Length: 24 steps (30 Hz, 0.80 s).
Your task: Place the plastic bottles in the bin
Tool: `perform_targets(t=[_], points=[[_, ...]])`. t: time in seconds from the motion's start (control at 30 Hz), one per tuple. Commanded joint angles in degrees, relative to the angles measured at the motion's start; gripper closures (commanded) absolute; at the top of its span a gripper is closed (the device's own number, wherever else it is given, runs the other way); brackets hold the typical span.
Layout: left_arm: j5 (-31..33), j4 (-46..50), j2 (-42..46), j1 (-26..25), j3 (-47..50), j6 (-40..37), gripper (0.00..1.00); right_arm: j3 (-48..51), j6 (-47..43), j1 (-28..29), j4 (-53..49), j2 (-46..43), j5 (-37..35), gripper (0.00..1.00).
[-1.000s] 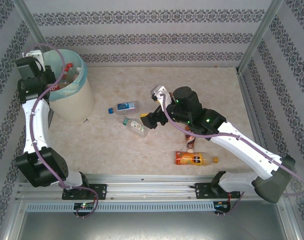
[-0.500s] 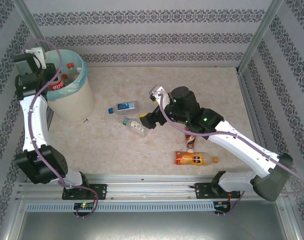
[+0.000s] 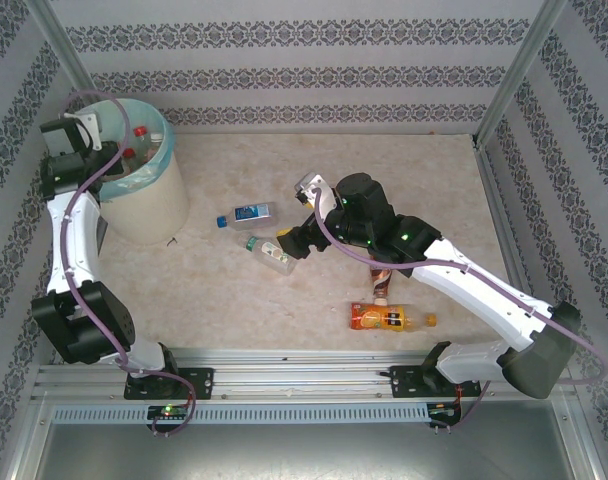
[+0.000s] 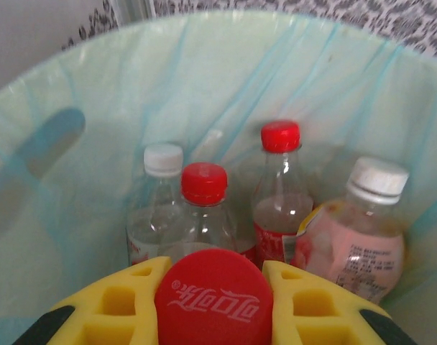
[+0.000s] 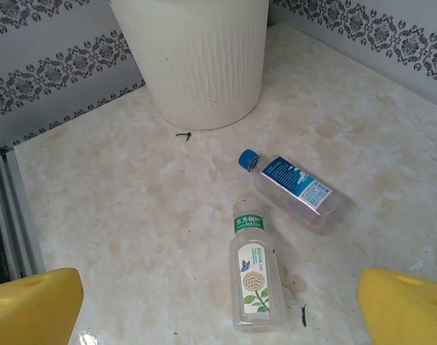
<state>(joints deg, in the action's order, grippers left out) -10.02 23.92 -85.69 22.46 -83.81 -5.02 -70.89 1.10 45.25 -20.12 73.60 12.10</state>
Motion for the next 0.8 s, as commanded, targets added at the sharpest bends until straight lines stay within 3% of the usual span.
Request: perform_targets(t=[0.0,0.27,0.43,0.47,0.5,0.57,0.67,0.77], points=[[2.51,1.75,-0.16,-0.57,3.87,-3.02,1.0,-1.94,0.04,0.64,-0.26,0.59,0.81,0.02],[2.94,2.36,-3.07,-0.6,4.91,-4.28,1.0,-2.52,-0.05,0.58,-0.53,1.72,0.91,0.02],[2.89,7.67,-5.69,-0.57,0.32,-3.73,0.98,-2.41,-0.21,0.62,-0.62,1.72,0.64,0.02],[1.66,9.03,-6.06,-0.57,-1.24,-3.07,0.84,-2.51,-0.18,0.66,-0.54,1.72,0.55,0.02],[-0.25,10.2,-6.24,-0.57,-2.93,-2.11,0.62,-2.51,-0.19,0.65,-0.54,1.72,0.55,0.02],[-5.21,11.83,-5.95,-0.57,-6.08,0.17,0.45,-2.67,-0.16,0.63,-0.53,1.72,0.56,0.02],[-12.0,10.78,-4.23,-0.74,-8.96,5.61,0.34,-3.01,-0.14,0.58,-0.62,1.94,0.58,0.02],[-16.14,9.79,-3.09,-1.43,-11.13,9.29,0.29,-3.05,0.04,0.65,-0.62,2.24,0.69,0.03]])
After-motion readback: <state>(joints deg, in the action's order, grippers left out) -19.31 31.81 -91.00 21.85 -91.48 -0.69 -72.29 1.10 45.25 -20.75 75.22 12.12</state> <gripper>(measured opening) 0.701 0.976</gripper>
